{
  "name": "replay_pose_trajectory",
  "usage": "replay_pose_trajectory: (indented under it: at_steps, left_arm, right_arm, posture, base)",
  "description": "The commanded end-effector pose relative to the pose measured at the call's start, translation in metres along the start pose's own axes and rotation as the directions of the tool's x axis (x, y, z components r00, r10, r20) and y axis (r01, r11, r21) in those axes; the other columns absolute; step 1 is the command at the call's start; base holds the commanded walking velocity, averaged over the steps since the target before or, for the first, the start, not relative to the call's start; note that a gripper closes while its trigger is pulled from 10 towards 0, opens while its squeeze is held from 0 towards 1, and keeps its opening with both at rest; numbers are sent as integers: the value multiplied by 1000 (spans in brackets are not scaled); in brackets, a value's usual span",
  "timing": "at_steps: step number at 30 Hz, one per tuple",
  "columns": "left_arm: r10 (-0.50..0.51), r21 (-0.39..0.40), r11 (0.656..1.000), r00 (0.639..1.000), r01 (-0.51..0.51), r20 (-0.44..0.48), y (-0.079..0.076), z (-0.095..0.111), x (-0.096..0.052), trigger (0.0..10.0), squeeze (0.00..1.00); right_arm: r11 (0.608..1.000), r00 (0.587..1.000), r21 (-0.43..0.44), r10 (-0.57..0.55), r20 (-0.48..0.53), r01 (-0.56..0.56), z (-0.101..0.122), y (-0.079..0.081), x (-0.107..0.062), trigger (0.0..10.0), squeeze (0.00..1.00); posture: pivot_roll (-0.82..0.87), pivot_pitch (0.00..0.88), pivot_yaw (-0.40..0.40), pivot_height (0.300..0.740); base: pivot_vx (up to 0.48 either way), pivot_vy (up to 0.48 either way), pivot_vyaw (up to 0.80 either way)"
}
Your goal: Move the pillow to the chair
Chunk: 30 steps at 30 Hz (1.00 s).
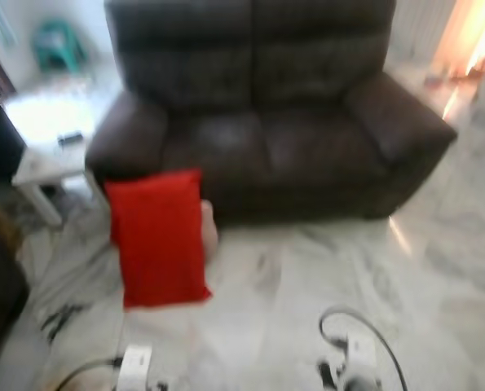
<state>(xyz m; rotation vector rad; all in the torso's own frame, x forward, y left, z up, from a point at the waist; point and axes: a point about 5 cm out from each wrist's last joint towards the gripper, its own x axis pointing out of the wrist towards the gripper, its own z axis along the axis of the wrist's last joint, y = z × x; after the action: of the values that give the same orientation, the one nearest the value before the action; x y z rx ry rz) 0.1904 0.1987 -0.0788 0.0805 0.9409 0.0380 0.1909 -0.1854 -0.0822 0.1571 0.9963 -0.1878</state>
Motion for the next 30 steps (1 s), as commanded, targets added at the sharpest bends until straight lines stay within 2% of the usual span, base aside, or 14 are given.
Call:
replay_pose_trajectory:
  at_steps: [1,21,26,28,30]
  left_arm:
    - [17,26,1000,1000,-17,-18,7,-6,-2,10000,0]
    - [13,-10,1000,1000,-13,-13,8,-6,-2,10000,0]
    - [14,-9,1000,1000,-14,-14,8,-6,-2,10000,0]
    - [14,-9,1000,1000,-14,-15,8,-6,-2,10000,0]
    - [12,-10,1000,1000,-12,-15,7,-6,-2,10000,0]
  right_arm:
    - [1000,1000,-8,29,5,-28,3,11,1,10000,0]
    - [999,999,-15,46,15,-46,4,13,1,10000,0]
    - [996,998,-73,55,15,-54,6,13,1,10000,0]
    - [991,997,-117,74,12,-72,7,13,1,10000,0]
    - [992,997,-107,72,11,-71,7,13,1,10000,0]
  posture:
    - [33,0,4,740]
    - [31,0,9,740]
    - [30,0,8,740]
    - [30,0,8,740]
    - [31,0,8,740]
  base:
    - [0,0,0]
    - [0,0,0]
    - [0,0,0]
    - [0,0,716]
    - [0,0,800]
